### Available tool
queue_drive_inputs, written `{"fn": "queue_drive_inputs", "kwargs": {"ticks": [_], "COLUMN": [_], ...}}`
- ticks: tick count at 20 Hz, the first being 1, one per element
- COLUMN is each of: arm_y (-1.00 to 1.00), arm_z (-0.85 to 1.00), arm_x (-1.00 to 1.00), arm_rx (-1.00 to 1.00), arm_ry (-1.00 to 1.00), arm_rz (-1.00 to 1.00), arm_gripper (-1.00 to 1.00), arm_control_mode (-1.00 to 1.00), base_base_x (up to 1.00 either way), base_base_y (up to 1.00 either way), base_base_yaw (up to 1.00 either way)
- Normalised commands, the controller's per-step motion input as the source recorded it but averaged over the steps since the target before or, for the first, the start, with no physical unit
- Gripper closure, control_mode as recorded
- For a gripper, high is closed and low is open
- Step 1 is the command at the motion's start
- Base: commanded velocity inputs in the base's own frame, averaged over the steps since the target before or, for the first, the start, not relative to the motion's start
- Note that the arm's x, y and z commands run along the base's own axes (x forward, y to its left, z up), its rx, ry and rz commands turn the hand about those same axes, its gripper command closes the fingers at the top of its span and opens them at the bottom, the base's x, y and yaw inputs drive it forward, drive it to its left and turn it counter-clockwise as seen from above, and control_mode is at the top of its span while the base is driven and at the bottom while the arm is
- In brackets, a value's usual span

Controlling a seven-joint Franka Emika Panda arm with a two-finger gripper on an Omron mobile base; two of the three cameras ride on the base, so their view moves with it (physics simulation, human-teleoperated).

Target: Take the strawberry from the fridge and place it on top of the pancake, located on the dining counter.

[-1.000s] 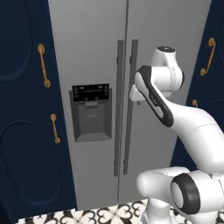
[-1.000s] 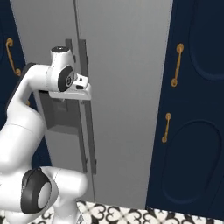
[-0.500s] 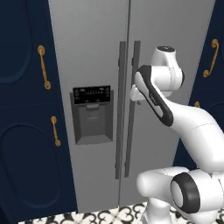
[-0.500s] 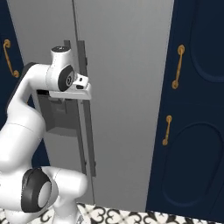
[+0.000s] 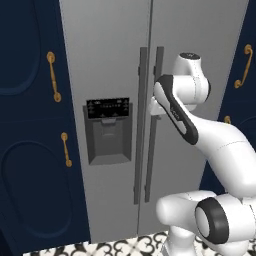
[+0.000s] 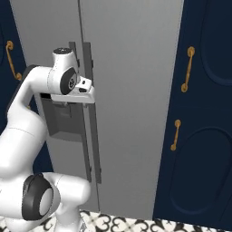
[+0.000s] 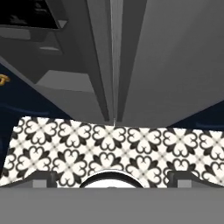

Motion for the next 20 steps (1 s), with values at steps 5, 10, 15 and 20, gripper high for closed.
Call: {"fn": "queue_drive_inputs", "kwargs": {"ticks": [5, 10, 15, 20], "arm_y": [0.0, -0.05, -0.05, -0.13], "arm_z": [0.0, -0.08, -0.21, -0.06], "arm_x": [0.0, 0.49, 0.98, 0.89], "arm_rx": [0.0, 0.0, 0.0, 0.0], "arm_ry": [0.0, -0.09, -0.25, -0.22], "arm_rz": [0.0, 0.02, 0.0, 0.0], "arm_gripper": [-1.0, -1.0, -1.0, -1.0], "arm_control_mode": [1.0, -1.0, -1.0, -1.0], "base_base_x": [0.02, 0.02, 0.0, 0.0], "base_base_y": [0.22, 0.0, 0.0, 0.0], "base_base_yaw": [0.0, 0.0, 0.0, 0.0]}}
